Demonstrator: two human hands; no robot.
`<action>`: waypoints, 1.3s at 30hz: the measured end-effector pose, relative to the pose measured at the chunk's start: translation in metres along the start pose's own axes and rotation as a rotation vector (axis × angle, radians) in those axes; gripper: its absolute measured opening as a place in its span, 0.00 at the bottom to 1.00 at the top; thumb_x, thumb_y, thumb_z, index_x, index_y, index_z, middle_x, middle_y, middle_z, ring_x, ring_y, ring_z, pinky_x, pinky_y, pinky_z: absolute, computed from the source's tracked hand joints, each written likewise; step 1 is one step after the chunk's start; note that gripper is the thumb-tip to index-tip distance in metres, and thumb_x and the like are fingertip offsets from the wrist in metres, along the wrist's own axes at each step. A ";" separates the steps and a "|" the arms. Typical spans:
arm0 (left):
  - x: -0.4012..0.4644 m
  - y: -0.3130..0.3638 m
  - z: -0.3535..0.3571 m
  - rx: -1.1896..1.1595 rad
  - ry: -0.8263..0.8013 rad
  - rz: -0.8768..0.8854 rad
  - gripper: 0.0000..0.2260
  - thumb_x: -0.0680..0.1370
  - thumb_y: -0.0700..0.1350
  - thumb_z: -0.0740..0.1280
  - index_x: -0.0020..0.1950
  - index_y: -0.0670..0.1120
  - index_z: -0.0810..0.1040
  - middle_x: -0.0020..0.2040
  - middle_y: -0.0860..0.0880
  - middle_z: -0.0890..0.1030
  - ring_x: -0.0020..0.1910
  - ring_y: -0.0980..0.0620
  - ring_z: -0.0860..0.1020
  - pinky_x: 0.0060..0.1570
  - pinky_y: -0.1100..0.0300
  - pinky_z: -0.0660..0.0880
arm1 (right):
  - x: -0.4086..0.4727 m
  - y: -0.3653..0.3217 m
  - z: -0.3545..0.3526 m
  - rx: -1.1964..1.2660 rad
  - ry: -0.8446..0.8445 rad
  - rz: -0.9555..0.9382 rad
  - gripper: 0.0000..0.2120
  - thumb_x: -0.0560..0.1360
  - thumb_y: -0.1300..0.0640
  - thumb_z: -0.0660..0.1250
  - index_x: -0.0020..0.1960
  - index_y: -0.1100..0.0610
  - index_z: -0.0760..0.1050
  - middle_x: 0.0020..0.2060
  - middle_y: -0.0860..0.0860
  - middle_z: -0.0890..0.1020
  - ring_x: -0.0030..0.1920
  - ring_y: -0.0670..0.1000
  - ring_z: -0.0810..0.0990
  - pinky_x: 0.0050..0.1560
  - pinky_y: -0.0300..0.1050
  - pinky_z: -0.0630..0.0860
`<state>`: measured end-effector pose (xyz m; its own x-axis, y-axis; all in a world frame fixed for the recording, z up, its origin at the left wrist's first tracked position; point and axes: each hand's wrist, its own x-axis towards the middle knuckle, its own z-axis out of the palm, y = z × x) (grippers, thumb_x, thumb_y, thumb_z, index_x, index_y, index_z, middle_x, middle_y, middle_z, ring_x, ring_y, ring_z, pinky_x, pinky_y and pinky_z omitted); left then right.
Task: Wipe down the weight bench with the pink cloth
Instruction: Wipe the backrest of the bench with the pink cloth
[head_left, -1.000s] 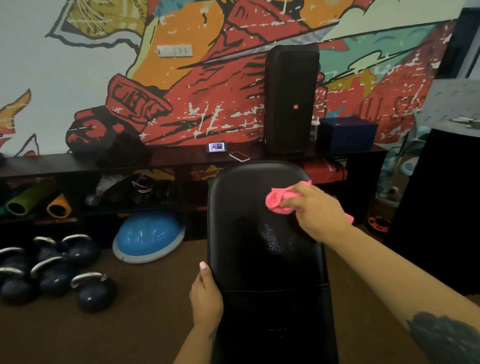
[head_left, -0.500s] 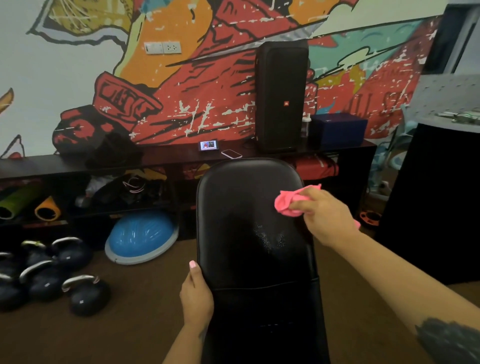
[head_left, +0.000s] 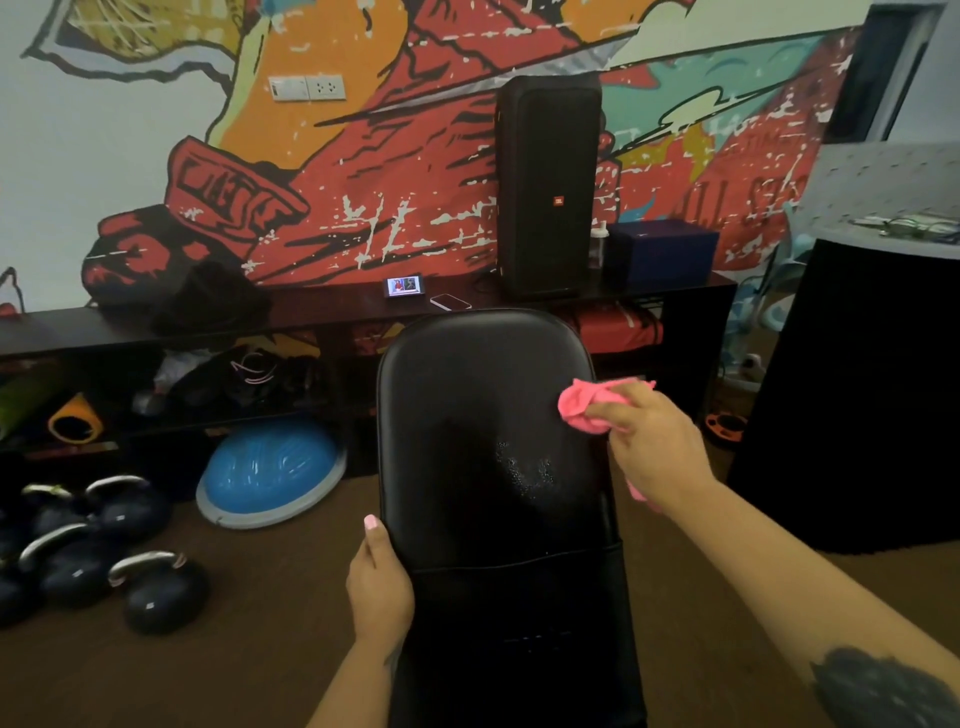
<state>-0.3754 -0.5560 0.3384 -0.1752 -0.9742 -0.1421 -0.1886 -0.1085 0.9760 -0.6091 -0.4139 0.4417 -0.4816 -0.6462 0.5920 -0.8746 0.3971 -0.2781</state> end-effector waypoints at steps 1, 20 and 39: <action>0.000 0.000 0.000 0.002 0.003 0.000 0.31 0.80 0.62 0.47 0.65 0.41 0.75 0.61 0.40 0.77 0.61 0.41 0.74 0.63 0.47 0.68 | 0.006 -0.005 0.001 0.004 0.026 0.021 0.18 0.67 0.68 0.66 0.49 0.49 0.82 0.52 0.51 0.79 0.49 0.57 0.77 0.40 0.50 0.76; -0.001 0.000 0.002 0.022 0.033 0.003 0.31 0.80 0.62 0.47 0.64 0.40 0.76 0.60 0.39 0.78 0.60 0.41 0.74 0.63 0.47 0.69 | -0.028 -0.029 0.020 -0.062 -0.064 -0.325 0.22 0.67 0.59 0.53 0.49 0.48 0.82 0.48 0.52 0.80 0.46 0.57 0.79 0.32 0.47 0.77; -0.004 0.002 0.001 0.015 0.032 0.029 0.30 0.81 0.61 0.47 0.61 0.39 0.77 0.57 0.39 0.78 0.58 0.41 0.75 0.59 0.49 0.68 | -0.060 0.001 0.001 -0.141 -0.164 -0.408 0.18 0.65 0.59 0.57 0.45 0.47 0.83 0.47 0.50 0.80 0.43 0.53 0.79 0.36 0.46 0.79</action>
<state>-0.3761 -0.5521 0.3410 -0.1494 -0.9828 -0.1082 -0.1988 -0.0773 0.9770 -0.5814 -0.3749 0.4053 -0.1117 -0.8584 0.5007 -0.9839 0.1662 0.0655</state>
